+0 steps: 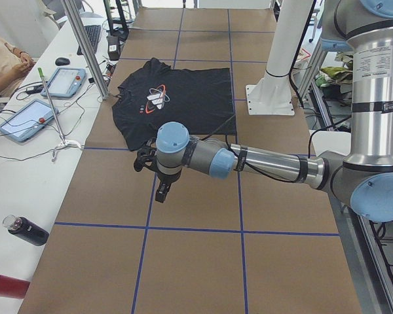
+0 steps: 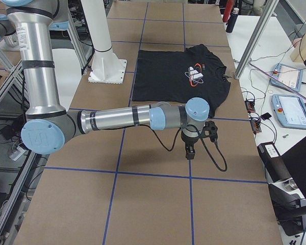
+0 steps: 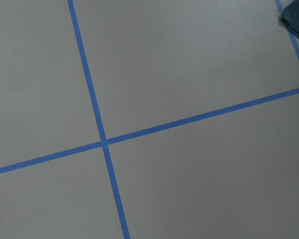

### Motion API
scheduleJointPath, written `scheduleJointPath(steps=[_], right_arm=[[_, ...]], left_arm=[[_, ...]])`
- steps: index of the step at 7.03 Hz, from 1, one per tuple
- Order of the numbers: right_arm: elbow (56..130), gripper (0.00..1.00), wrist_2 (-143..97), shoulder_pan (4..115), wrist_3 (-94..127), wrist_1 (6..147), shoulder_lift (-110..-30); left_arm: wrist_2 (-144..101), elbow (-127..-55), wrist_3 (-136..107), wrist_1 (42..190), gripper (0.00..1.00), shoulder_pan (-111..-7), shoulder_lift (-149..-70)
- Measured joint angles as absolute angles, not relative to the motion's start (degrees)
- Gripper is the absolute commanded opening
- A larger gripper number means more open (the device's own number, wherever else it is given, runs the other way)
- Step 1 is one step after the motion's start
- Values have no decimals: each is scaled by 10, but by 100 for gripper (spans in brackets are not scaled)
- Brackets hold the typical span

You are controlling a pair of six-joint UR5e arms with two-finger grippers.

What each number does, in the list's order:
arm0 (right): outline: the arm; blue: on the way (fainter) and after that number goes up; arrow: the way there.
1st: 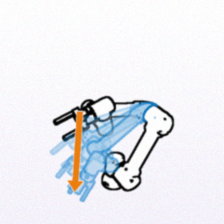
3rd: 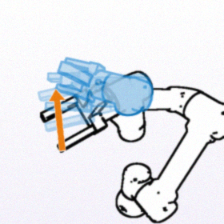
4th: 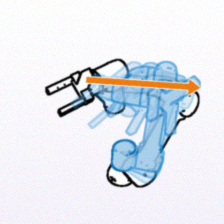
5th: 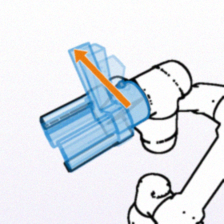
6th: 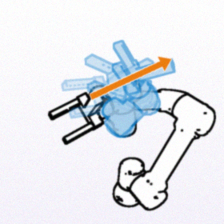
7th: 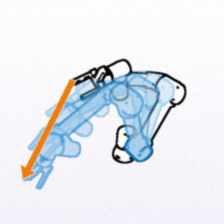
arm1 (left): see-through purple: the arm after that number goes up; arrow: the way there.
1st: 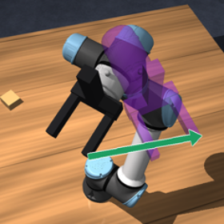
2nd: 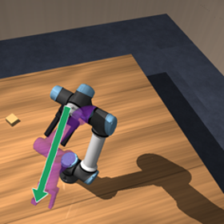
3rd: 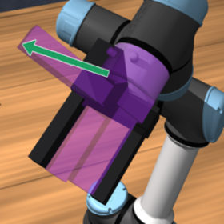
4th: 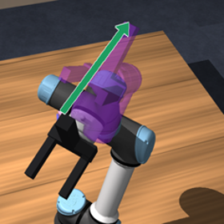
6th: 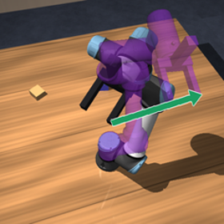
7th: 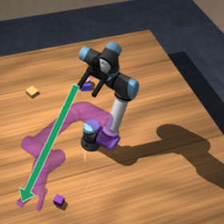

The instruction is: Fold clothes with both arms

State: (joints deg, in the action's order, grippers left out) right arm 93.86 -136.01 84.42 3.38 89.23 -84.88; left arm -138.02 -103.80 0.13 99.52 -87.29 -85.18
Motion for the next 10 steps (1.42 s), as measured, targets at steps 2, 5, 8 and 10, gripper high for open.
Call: scheduleJointPath(steps=[2, 5, 8, 10], right_arm=[[929, 100, -1348, 759, 157, 823, -819], [846, 89, -1229, 632, 459, 764, -660], [618, 86, -1167, 596, 636, 487, -556], [551, 85, -1116, 571, 682, 443, -517]], left_arm=[[-1382, -1042, 4, 1009, 100, -870, -847], [-1391, -1044, 4, 1031, 100, -869, -845], [-1392, -1045, 3, 1037, 100, -868, -845], [-1392, -1046, 3, 1038, 100, -868, -845]])
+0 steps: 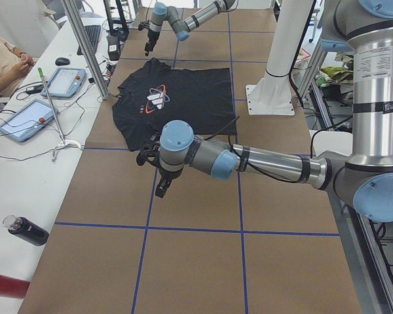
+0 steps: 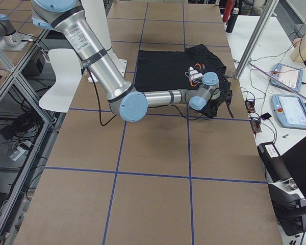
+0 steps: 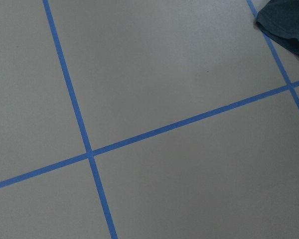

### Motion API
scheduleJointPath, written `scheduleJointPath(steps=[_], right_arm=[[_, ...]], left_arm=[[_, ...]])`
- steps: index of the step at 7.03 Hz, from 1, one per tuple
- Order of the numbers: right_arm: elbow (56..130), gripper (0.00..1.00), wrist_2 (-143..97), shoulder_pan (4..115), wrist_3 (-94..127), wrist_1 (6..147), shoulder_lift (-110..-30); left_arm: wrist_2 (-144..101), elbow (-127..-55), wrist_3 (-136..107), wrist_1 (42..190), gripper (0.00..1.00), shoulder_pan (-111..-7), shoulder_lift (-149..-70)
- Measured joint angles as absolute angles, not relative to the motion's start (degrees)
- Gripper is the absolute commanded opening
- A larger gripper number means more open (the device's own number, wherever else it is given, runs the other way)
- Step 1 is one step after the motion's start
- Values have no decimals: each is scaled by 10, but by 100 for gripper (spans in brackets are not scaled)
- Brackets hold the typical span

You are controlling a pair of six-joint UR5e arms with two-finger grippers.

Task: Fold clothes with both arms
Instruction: 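Move the right gripper over the shirt's shoulder near the collar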

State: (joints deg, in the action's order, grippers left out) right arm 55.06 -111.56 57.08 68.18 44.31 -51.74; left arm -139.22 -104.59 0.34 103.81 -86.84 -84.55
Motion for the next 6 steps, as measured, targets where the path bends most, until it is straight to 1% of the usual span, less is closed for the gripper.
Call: scheduleJointPath(steps=[2, 4, 5, 6], right_arm=[[538, 83, -1105, 564, 694, 437, -513], [547, 81, -1106, 563, 696, 437, -528], [556, 77, -1107, 561, 696, 437, -539], [561, 63, -1107, 558, 696, 437, -546]], left_arm=[[-1392, -1048, 3, 1040, 100, -868, -845], [-1395, -1049, 2, 1041, 100, -868, -845], [-1402, -1049, 2, 1041, 100, -868, -845], [-1408, -1049, 2, 1041, 100, -868, -845]])
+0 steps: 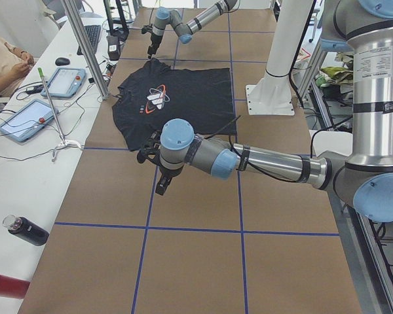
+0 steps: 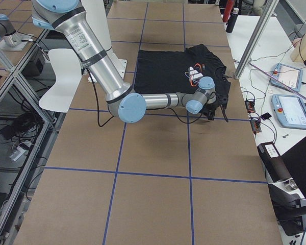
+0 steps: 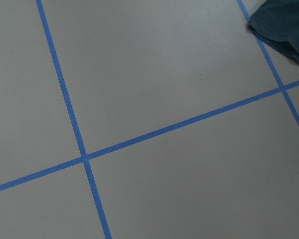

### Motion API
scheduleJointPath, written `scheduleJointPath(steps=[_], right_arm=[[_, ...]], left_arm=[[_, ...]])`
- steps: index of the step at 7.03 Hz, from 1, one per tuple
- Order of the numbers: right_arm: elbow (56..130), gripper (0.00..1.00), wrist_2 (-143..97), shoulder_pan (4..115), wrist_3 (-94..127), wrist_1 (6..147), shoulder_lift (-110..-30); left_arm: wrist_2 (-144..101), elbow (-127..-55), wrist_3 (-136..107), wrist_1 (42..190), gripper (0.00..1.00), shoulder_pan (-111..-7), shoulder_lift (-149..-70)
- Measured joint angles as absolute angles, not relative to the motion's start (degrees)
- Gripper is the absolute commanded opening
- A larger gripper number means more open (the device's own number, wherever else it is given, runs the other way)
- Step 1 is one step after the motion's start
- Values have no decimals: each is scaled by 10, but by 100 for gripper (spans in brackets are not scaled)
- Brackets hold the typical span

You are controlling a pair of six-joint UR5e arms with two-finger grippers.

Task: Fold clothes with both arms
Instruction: 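Move the right gripper over the shirt's shoulder near the collar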

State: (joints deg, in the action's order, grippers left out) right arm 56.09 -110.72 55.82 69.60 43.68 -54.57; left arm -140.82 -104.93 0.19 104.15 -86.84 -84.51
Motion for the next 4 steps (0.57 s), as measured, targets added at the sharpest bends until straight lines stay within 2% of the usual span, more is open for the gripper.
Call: scheduleJointPath(steps=[1, 2, 3, 4], right_arm=[[563, 53, -1107, 556, 696, 437, -549], [562, 8, -1107, 554, 697, 438, -551], [562, 0, -1107, 553, 699, 439, -551], [561, 0, -1107, 553, 704, 440, -550]], left_arm=[[-1411, -1049, 2, 1041, 100, -868, -845], [-1412, -1049, 2, 1042, 100, -868, -845], [-1412, -1049, 2, 1042, 100, -868, -845], [-1412, -1049, 2, 1041, 100, -868, -845]])
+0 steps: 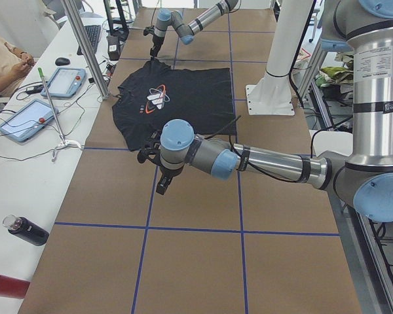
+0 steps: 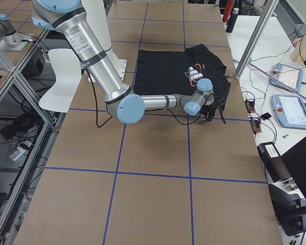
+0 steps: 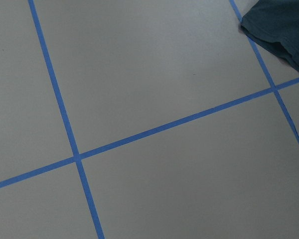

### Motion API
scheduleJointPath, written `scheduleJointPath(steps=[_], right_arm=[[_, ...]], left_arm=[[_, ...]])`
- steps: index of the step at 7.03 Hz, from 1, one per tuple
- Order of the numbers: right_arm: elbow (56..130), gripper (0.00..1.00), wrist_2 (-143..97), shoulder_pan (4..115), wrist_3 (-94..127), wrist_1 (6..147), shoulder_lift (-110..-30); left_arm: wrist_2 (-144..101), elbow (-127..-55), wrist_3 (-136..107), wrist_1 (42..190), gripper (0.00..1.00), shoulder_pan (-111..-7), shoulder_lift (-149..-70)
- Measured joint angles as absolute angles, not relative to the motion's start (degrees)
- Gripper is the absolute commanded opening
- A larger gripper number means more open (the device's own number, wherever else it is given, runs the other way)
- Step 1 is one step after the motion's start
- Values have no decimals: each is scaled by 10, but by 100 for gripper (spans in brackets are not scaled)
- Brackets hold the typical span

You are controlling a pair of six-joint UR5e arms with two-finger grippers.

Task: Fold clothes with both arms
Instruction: 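Move the right gripper over the shirt's shoulder near the collar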

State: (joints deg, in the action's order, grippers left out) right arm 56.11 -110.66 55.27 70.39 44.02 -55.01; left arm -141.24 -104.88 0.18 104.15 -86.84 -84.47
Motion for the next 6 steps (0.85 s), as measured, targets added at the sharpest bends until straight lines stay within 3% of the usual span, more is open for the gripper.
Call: scheduleJointPath(steps=[3, 6], right_arm=[[567, 0, -1112, 553, 726, 442, -541], [683, 0, -1168, 549, 760, 513, -537]], left_arm=[[-1412, -1047, 2, 1042, 100, -868, -845], [-1413, -1047, 3, 1041, 100, -868, -845]])
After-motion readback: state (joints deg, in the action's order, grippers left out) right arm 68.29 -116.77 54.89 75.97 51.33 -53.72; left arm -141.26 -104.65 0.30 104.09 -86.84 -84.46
